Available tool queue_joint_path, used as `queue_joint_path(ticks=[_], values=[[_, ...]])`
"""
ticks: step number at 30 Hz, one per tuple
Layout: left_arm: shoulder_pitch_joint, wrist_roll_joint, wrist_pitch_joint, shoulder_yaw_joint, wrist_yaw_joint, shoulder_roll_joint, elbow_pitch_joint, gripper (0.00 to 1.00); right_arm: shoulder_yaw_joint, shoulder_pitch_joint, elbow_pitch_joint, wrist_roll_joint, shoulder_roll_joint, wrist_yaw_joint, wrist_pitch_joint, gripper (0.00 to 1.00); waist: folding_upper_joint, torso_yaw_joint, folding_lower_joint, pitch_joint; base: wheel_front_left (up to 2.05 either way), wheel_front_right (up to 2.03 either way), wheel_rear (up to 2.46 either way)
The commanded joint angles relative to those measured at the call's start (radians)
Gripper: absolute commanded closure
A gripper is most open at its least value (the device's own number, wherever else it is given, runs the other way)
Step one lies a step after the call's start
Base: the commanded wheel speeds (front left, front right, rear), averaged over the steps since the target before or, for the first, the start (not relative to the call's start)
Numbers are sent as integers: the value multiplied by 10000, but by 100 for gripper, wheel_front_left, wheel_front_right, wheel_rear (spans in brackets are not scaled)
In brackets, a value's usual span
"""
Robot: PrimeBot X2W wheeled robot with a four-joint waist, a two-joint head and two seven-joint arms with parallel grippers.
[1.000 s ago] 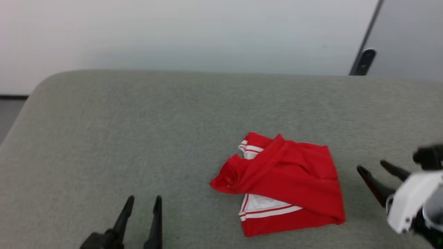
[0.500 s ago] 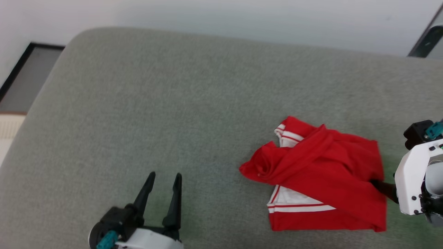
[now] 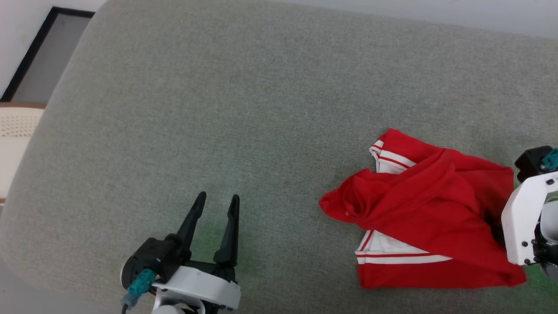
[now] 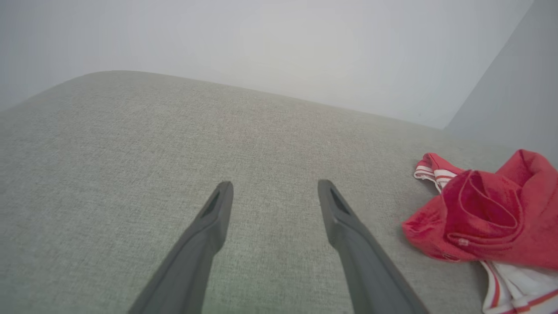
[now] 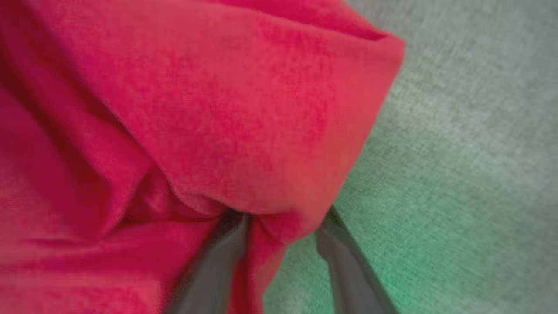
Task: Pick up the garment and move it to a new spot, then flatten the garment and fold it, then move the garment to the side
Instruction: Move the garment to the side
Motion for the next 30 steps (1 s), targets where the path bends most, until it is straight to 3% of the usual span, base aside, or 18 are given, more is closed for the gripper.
queue_joint_path(ticks=[1,7,11,20,30], values=[[-118,102,-35,26,-46,-27,27,0,457,539,610,101,664,-2,-62,100,-1,-27,0,-9,0,0,0],[26,267,-36,174,-93,-36,18,0,-76,216,412,443,1113,-1,-1037,100,-1,-646,0,-350,0,0,0],[77,400,-36,287,-115,-39,-126,0,-573,162,-18,709,1022,-2,-1727,100,-1,-1359,0,-451,0,0,0],[-308,769,-35,255,-173,187,-431,0,-2288,359,-891,1121,39,-10,-2219,100,-1,-2834,0,-71,0,0,0],[-723,876,-37,147,-208,614,-844,0,-3512,-104,-538,658,-1262,-10,-2415,100,-1,-3435,0,507,0,0,0]])
